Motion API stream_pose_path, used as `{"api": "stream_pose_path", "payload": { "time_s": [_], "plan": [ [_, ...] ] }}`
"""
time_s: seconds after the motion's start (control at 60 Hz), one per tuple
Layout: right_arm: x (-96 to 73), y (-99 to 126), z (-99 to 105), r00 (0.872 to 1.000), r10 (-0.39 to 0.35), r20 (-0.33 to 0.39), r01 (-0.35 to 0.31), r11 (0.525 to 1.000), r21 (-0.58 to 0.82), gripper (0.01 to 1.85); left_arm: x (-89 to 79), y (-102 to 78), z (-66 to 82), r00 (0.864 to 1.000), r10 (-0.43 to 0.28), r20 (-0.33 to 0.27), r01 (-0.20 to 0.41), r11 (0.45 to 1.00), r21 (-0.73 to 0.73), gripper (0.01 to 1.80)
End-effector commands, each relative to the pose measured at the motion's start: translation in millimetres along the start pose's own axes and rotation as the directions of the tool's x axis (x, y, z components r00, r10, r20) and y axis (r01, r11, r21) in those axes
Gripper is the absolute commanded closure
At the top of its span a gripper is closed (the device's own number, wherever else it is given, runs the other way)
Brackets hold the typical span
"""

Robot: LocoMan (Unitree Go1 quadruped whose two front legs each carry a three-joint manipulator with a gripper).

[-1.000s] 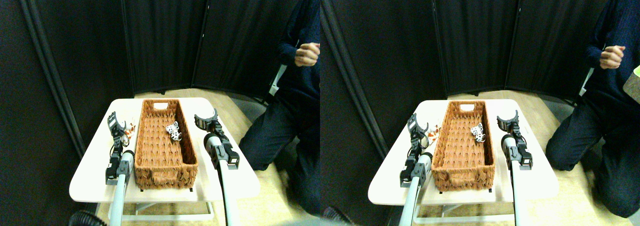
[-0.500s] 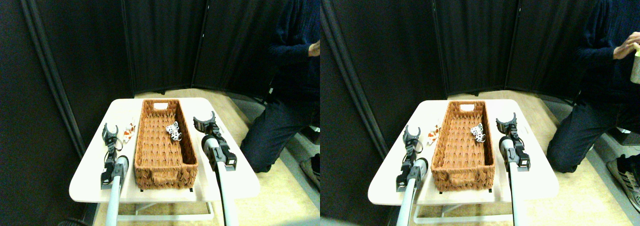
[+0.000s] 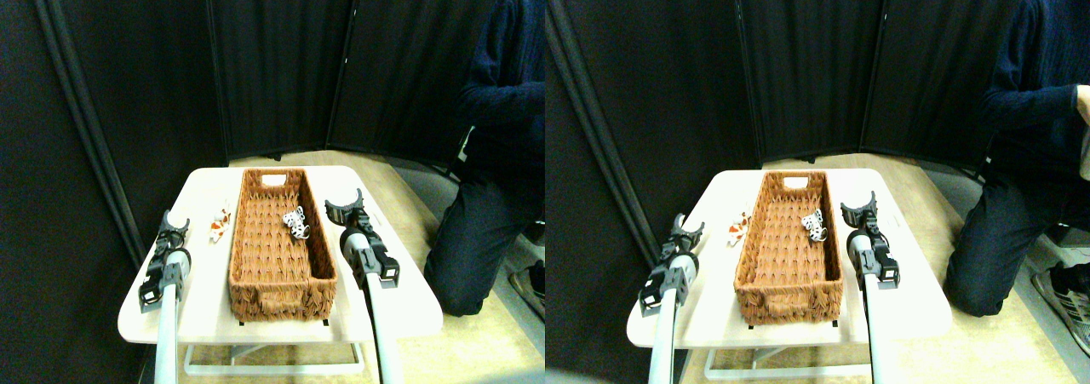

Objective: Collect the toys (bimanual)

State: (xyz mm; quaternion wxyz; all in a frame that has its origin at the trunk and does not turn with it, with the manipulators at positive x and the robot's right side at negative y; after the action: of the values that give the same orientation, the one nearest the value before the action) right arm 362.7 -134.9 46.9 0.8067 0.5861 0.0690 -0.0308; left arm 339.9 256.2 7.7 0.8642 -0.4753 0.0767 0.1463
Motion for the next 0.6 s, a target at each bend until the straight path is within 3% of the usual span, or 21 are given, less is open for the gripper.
{"api": "stream_pose_path", "payload": {
  "time_s": [0.017,0.25,0.6],
  "plan": [
    [0.4,10.8,0.6,0.999,0.044,0.016,-0.044,0.999,-0.007,1.22,5.7,-7.0,5.0,0.999,-0.039,-0.034,0.040,0.999,0.007,1.47],
    [0.7,10.7,0.4,0.999,0.036,0.031,-0.036,0.999,0.001,1.20,14.1,-15.4,0.2,0.997,-0.045,-0.055,0.044,0.999,-0.023,1.46],
    [1.3,10.5,2.7,0.999,0.030,0.036,-0.030,1.000,-0.004,1.20,14.3,-20.5,-24.1,0.992,-0.067,-0.109,0.054,0.991,-0.124,1.44]
  ]
}}
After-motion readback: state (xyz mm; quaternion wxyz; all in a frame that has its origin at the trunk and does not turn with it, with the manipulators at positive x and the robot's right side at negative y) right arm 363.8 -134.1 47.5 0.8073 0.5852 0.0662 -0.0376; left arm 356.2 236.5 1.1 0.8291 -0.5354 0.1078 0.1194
